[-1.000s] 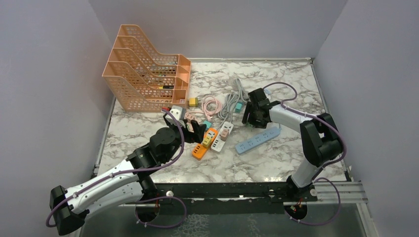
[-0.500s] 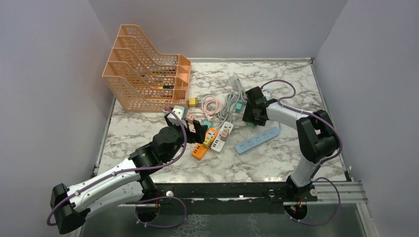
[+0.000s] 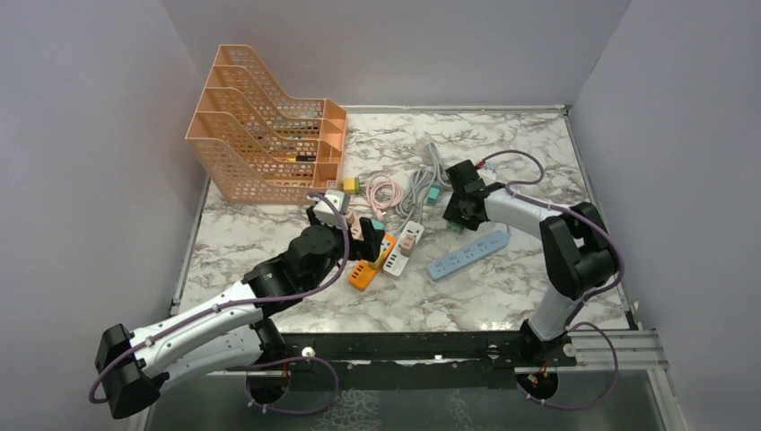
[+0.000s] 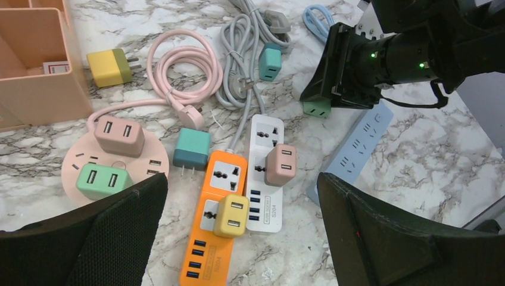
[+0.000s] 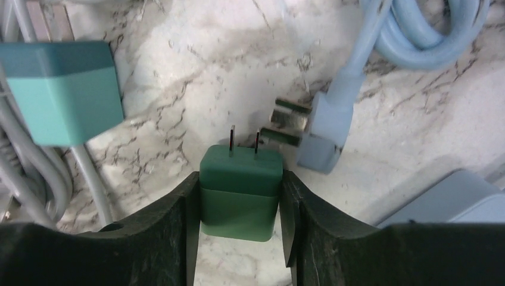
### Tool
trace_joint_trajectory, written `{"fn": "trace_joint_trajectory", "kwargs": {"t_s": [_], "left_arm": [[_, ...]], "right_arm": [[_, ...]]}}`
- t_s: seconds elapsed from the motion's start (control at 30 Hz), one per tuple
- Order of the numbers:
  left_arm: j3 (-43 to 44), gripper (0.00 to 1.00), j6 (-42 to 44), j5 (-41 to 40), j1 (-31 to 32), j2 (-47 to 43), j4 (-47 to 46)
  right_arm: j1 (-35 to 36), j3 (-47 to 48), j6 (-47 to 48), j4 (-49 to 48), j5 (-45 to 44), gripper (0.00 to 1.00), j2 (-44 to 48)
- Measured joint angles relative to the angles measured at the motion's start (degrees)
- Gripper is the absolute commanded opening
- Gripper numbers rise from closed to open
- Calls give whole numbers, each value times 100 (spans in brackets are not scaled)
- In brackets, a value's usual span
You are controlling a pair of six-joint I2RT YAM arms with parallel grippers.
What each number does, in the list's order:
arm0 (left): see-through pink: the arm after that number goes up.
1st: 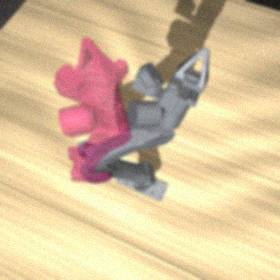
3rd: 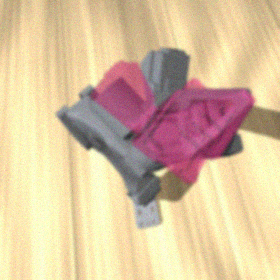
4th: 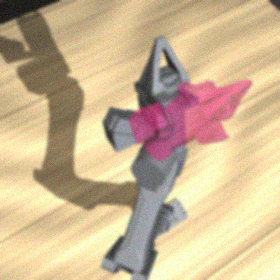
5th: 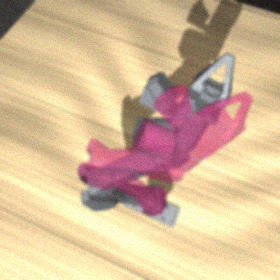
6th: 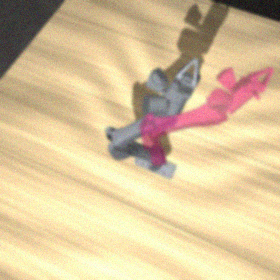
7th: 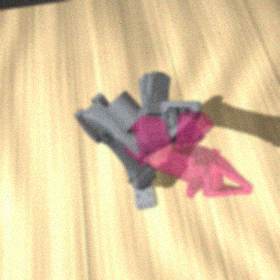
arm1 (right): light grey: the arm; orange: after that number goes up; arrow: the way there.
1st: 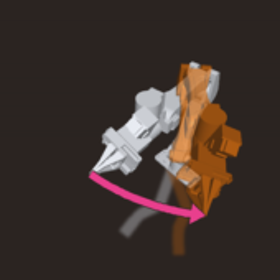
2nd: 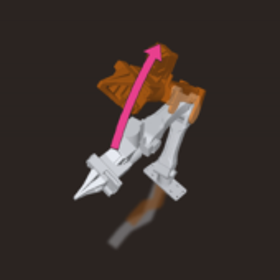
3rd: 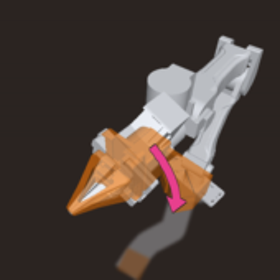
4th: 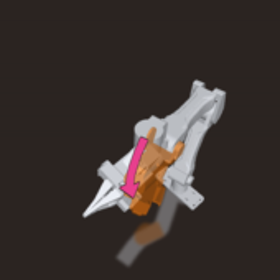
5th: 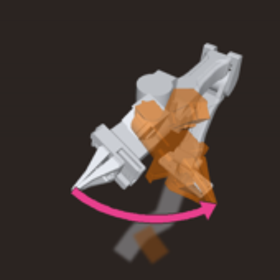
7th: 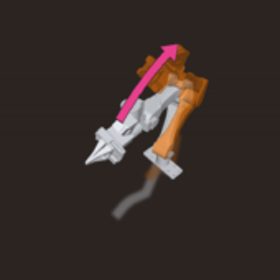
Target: Insert the plug
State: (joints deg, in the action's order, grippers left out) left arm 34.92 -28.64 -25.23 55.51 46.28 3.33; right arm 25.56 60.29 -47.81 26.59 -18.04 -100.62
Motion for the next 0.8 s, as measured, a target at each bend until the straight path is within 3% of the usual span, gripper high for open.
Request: {"fn": "trace_joint_trajectory", "kwargs": {"t_s": [0.33, 0.57, 0.8], "left_arm": [[0, 96, -122, 684, -2, 494, -295], [0, 96, -162, 1207, 0, 1145, -1235], [256, 84, -162, 1333, 15, 2216, -2107]], "right_arm": [[46, -1001, -1032, -863, 1351, 32, 1878], [107, -1532, -1998, -1620, 2020, 32, 2855], [245, -1875, -2754, -1810, 2376, 31, 3440]]}}
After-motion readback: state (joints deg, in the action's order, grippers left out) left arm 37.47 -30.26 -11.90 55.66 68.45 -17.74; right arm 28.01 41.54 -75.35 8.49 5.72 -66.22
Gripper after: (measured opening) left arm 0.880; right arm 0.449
